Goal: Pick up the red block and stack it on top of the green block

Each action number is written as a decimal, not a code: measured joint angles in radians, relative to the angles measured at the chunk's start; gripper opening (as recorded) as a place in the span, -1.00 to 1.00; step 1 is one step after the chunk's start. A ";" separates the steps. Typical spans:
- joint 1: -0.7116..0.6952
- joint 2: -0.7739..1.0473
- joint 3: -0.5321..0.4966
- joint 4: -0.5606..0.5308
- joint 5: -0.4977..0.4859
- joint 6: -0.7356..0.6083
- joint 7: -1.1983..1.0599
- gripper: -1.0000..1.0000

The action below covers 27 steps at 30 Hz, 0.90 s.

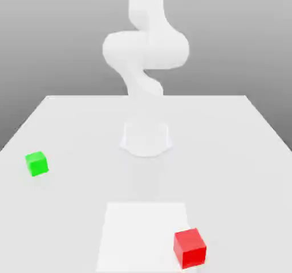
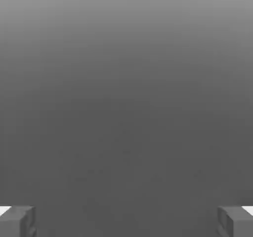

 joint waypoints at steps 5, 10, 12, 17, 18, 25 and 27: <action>0.017 0.187 0.018 -0.036 -0.006 0.073 -0.014 0.00; 0.033 0.369 0.034 -0.070 -0.013 0.144 -0.027 0.00; 0.040 0.441 0.041 -0.084 -0.016 0.172 -0.033 0.00; 0.058 0.623 0.058 -0.119 -0.024 0.242 -0.045 0.00; 0.064 0.659 0.061 -0.126 -0.026 0.257 -0.047 0.00; 0.090 0.913 0.073 -0.167 -0.039 0.365 -0.061 0.00; 0.097 0.985 0.066 -0.160 -0.051 0.420 -0.053 0.00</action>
